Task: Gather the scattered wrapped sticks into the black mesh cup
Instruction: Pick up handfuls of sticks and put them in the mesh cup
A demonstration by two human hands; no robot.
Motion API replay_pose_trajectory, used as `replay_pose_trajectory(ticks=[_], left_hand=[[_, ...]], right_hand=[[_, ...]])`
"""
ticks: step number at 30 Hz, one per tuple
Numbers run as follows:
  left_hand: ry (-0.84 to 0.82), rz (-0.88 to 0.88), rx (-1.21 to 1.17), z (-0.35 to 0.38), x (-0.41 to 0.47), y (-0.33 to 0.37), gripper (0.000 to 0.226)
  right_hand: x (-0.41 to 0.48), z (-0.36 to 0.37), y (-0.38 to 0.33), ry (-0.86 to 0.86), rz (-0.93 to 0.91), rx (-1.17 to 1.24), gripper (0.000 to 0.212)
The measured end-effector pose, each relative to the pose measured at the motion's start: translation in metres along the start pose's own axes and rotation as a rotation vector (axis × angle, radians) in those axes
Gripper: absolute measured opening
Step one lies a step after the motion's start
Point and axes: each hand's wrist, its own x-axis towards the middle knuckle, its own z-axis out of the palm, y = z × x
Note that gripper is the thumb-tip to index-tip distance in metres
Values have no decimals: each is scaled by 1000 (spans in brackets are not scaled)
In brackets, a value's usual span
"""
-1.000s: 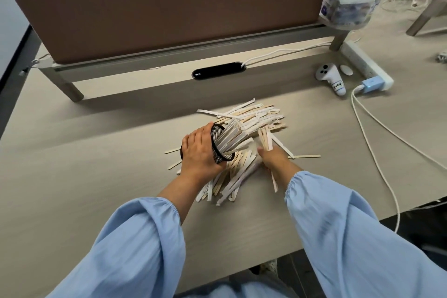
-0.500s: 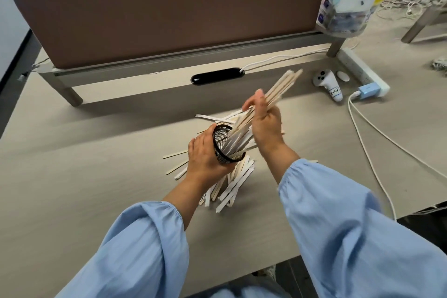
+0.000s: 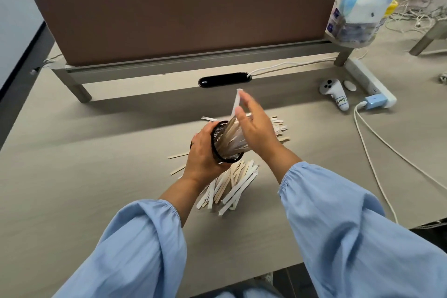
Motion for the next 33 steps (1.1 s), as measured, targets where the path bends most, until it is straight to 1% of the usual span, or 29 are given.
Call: replay_pose_trajectory(ticks=[1,2,3,5,6,7,9,11,12,13,15,16,17,19,20,22,23,24,25,26,27,28,29,30,32,33], left_hand=[[-3,39,59,-1,0,-2,93],[3,61,103,-3,0,-3,92],[8,67,122,-5,0,-6,92],[-12,80,143,-11,-1,-13,91],[-27,95,162,-13,-1,-16,91],[-39,107,174,-15,-2,-18,91],[-14,83,153,-17,-1,-18,89],[51,-9,89,-20,-1,-14,85],[77,-56,57,-22,-1,-14,85],[93,-95,35,-25,-1,-15,87],[95,-142,27,-29,-2,-19,91],[88,-152,43,-32,-3,-22,93],[84,-153,69,-34,-4,-24,93],[102,-158,105,-38,-6,-28,91],[112,-174,105,-42,-8,-30,91],[131,-201,80,-47,-10,-32,88],[137,-210,65,-49,-11,-32,87],[142,-221,52,-50,-12,-32,89],[150,-231,46,-50,-12,-32,93],[157,-241,48,-51,-12,-31,97],[165,-245,53,-52,-11,-30,99],[172,-239,57,-53,-11,-30,99],[172,-215,63,-55,-10,-30,98],[167,-182,75,-57,-10,-30,96],[141,-117,120,-61,-10,-33,91],[135,-102,143,-61,-11,-35,90]], right_hand=[[0,4,2,-112,7,-83,47],[0,8,4,-174,6,-140,45],[0,10,6,-159,-11,-159,46],[-1,10,5,30,-57,-113,52],[0,9,4,94,-66,-100,54],[2,9,2,101,-67,-88,53],[4,13,0,89,-103,-95,42],[5,18,0,183,-168,-124,28],[6,21,0,226,-174,-93,23],[7,23,-2,244,-149,-20,23],[11,25,-7,246,-56,186,41],[14,26,-10,265,-25,264,46],[18,26,-12,292,-13,307,42],[25,26,-19,356,-23,364,24],[28,26,-22,387,-27,383,18],[31,30,-26,412,-53,376,15],[31,34,-26,379,-74,338,16],[31,39,-25,300,-87,276,19],[29,45,-22,173,-85,168,24],[27,53,-17,40,-76,2,31],[23,60,-14,-56,-67,-175,39],[19,64,-13,-97,-62,-294,49],[16,65,-14,-109,-63,-325,58],[16,67,-14,-145,-66,-295,63],[15,70,-17,-312,-67,-191,59],[14,70,-17,-359,-70,-130,55]])
